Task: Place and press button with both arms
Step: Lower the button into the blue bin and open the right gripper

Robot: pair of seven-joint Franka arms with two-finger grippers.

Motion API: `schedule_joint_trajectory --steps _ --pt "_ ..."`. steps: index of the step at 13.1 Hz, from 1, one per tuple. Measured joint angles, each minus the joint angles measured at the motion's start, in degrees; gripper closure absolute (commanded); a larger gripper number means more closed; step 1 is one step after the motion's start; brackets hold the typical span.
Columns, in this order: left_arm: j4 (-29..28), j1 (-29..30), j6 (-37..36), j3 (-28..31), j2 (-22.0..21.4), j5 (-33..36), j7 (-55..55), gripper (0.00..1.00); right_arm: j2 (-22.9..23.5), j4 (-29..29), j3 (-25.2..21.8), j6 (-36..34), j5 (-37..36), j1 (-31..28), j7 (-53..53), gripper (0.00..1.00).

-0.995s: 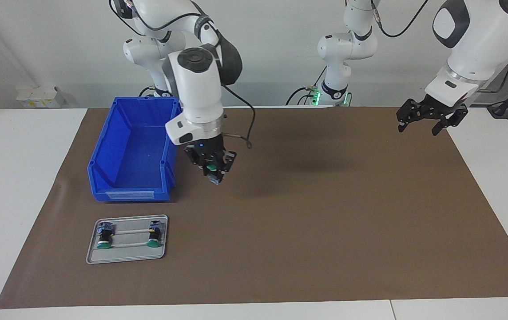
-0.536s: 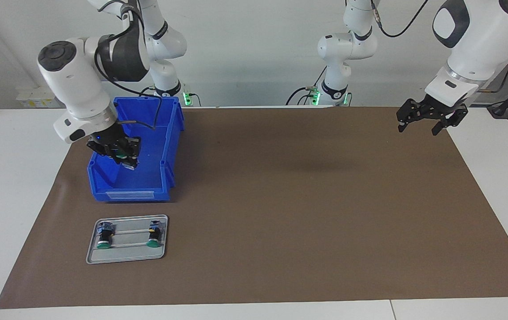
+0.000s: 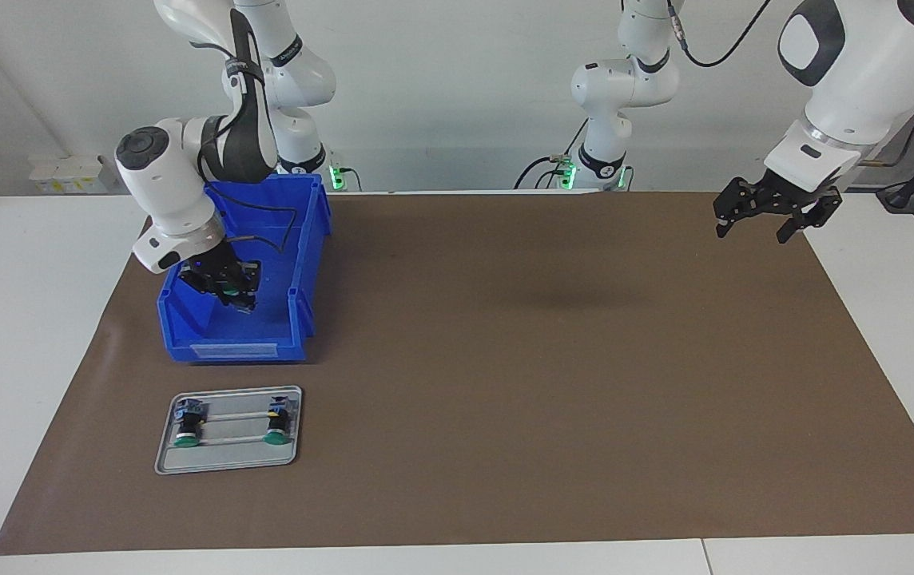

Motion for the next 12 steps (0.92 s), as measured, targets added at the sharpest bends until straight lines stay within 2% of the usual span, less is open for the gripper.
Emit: schedule_joint_trajectory --steps 4,5,6,7,10,12 --pt "0.0 0.0 0.0 0.0 0.0 0.0 0.0 0.0 0.1 -7.0 0.0 8.0 0.0 -0.4 0.0 1.0" --pt "0.0 0.0 0.0 0.0 0.0 0.0 0.0 0.0 0.1 -8.3 0.0 9.3 0.0 -0.5 0.0 0.75" --pt "0.0 0.0 0.0 0.0 0.0 0.0 0.0 0.0 0.1 -9.3 0.0 10.1 0.0 -0.5 0.0 0.22" --pt "0.0 0.0 0.0 0.0 0.0 0.0 0.0 0.0 0.2 -9.9 0.0 10.9 0.0 -0.5 0.0 0.0" --pt "0.0 0.6 0.0 0.3 0.0 0.0 -0.1 0.0 0.2 -9.8 0.0 11.2 0.0 -0.5 0.0 0.0" --pt "0.0 0.9 0.0 0.4 -0.2 0.0 -2.2 0.0 -0.3 -7.7 0.0 9.6 0.0 -0.5 0.0 0.0"
